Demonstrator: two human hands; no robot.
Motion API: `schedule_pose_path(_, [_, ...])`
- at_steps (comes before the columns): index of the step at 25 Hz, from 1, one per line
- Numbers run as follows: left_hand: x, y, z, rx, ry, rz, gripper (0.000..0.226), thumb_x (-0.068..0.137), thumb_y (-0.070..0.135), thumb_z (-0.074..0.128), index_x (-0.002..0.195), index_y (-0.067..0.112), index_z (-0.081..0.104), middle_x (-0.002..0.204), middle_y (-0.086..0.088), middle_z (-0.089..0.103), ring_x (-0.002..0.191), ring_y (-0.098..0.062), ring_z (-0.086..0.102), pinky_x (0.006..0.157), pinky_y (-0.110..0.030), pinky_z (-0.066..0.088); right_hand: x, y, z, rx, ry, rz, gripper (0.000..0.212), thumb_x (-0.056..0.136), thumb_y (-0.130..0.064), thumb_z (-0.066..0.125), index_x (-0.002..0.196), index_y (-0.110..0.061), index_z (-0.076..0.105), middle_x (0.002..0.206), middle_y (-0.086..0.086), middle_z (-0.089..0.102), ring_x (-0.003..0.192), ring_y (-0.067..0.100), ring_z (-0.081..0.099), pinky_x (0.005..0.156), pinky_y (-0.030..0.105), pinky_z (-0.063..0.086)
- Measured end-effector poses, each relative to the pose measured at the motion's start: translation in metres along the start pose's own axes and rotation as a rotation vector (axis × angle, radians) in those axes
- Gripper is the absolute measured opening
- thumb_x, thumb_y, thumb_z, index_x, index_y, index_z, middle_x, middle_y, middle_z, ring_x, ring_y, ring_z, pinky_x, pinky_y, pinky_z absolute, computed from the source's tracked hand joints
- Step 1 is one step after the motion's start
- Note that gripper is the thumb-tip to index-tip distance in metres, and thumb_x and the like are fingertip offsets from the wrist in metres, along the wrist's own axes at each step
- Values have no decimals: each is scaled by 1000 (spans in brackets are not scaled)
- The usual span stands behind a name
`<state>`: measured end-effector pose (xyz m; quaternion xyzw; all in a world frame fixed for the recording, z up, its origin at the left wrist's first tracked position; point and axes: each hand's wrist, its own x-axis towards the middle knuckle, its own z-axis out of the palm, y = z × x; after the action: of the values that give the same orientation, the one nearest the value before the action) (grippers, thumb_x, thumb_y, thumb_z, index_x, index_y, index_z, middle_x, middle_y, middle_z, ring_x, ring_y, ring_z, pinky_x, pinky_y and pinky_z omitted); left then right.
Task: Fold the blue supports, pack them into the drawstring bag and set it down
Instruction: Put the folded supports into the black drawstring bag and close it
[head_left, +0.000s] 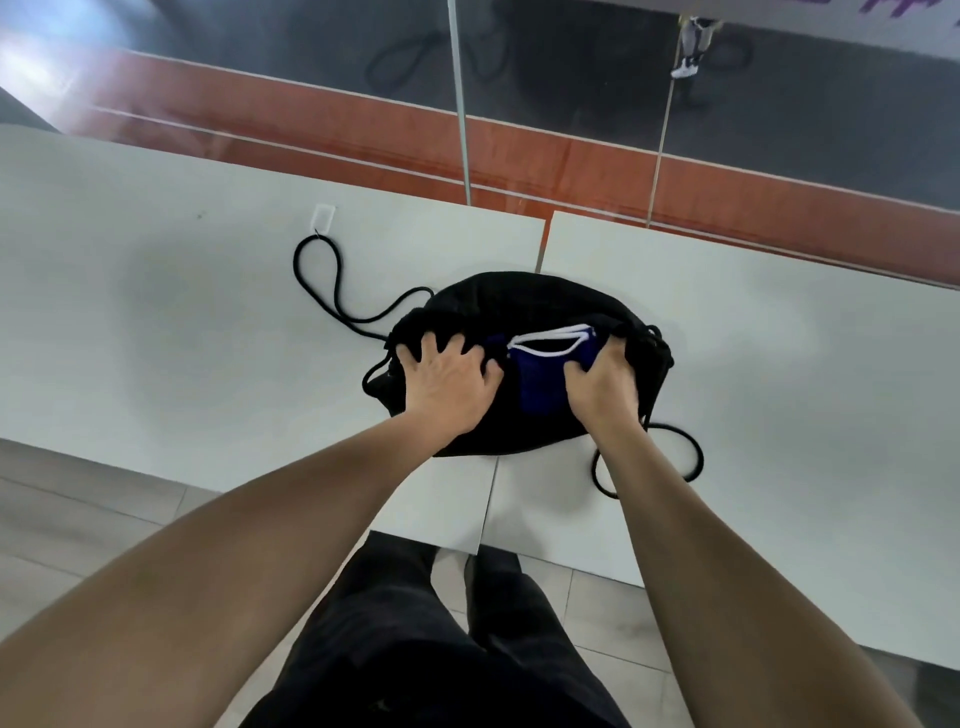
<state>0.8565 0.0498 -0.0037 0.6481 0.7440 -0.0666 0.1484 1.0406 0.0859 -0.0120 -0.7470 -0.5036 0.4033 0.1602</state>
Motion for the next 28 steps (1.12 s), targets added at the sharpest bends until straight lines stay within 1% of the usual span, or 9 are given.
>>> schedule_pose_path(4, [-7, 7, 20, 91, 61, 143, 49, 101, 36, 40, 149, 29, 34, 159, -2, 33, 141, -35, 31, 111, -57, 23, 3, 8, 2, 171, -14, -60, 45, 98, -19, 56, 143, -18, 50, 136, 4, 61, 126, 25, 55, 104, 28, 40])
schedule_pose_path(8, [-7, -8, 34, 138, 15, 79, 55, 104, 36, 38, 155, 43, 17, 167, 2, 10, 148, -39, 15, 112, -69, 10, 14, 16, -1, -149, -19, -190, 45, 104, -28, 48, 149, -23, 40, 139, 13, 57, 125, 33, 54, 100, 37, 43])
schedule_pose_path(11, [-4, -14, 27, 172, -4, 51, 54, 103, 30, 41, 151, 48, 26, 164, 1, 17, 145, -42, 13, 111, -73, 7, 17, 17, -4, -319, 104, -113, 48, 101, -26, 53, 147, -22, 37, 131, 18, 58, 114, 40, 60, 88, 45, 50])
schedule_pose_path(14, [2, -15, 13, 237, 22, 57, 54, 99, 23, 43, 146, 49, 38, 157, -1, 29, 141, -40, 19, 112, -71, 7, 7, 12, -2, -316, 173, -9, 60, 96, -27, 62, 146, -15, 31, 135, 18, 55, 114, 41, 60, 87, 46, 50])
schedule_pose_path(18, [4, -14, 3, 255, 32, 24, 46, 94, 18, 47, 132, 42, 56, 141, -1, 47, 132, -38, 31, 111, -68, 13, -8, 11, 1, -355, 175, 49, 53, 95, -41, 61, 129, -6, 40, 120, 20, 65, 113, 41, 60, 86, 45, 49])
schedule_pose_path(21, [-2, -20, 2, 91, 85, 111, 30, 97, 23, 51, 124, 30, 63, 128, 0, 56, 122, -35, 41, 104, -62, 33, -27, 19, -12, -319, 128, -141, 34, 98, -38, 53, 117, -10, 56, 111, 12, 67, 108, 35, 60, 82, 41, 48])
schedule_pose_path(23, [-9, -27, -4, -51, 199, 240, 30, 92, 11, 57, 118, 21, 66, 119, 0, 62, 113, -32, 50, 95, -53, 46, -40, 21, -30, -261, 223, -373, 15, 96, -26, 54, 104, -15, 61, 98, 1, 65, 95, 26, 60, 74, 38, 47])
schedule_pose_path(25, [-19, -34, -13, -146, 386, 313, 32, 84, -2, 59, 109, 17, 68, 107, -1, 65, 101, -31, 54, 86, -47, 50, -43, 21, -47, -264, 354, -522, 20, 90, -20, 61, 110, -17, 59, 102, 0, 61, 95, 25, 56, 81, 40, 47])
schedule_pose_path(28, [-34, -46, -27, -115, 520, 107, 38, 83, 7, 65, 119, 19, 60, 115, -4, 59, 103, -33, 52, 93, -45, 43, -22, 25, -59, -495, 306, -415, 63, 85, -25, 64, 143, -21, 40, 139, 5, 54, 132, 29, 45, 115, 44, 25])
